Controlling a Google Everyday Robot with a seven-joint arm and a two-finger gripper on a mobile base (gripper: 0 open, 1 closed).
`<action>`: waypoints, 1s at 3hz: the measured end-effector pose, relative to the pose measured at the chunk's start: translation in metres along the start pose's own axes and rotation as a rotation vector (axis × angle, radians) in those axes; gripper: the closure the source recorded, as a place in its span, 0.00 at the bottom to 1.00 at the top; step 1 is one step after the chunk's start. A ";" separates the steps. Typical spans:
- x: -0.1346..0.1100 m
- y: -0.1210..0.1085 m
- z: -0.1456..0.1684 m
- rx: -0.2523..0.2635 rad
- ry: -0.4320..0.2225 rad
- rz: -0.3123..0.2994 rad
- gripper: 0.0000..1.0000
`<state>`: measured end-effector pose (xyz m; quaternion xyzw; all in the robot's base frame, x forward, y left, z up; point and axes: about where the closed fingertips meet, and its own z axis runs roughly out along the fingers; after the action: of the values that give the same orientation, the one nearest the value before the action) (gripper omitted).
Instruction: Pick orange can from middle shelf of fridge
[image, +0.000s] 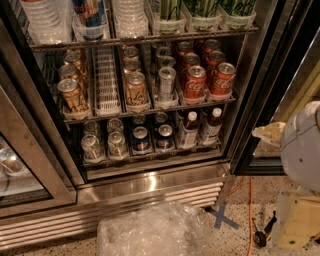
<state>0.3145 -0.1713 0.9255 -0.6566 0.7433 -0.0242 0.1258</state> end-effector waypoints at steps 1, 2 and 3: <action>-0.006 0.001 0.005 -0.024 -0.097 0.016 0.00; -0.016 0.004 0.008 -0.057 -0.193 0.032 0.00; 0.031 0.008 0.039 -0.123 -0.350 0.211 0.00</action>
Offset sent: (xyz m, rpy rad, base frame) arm -0.0013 0.0239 -0.0170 0.3252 0.0873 0.0185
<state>0.3122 -0.1956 0.8812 -0.5759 0.7747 0.1487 0.2144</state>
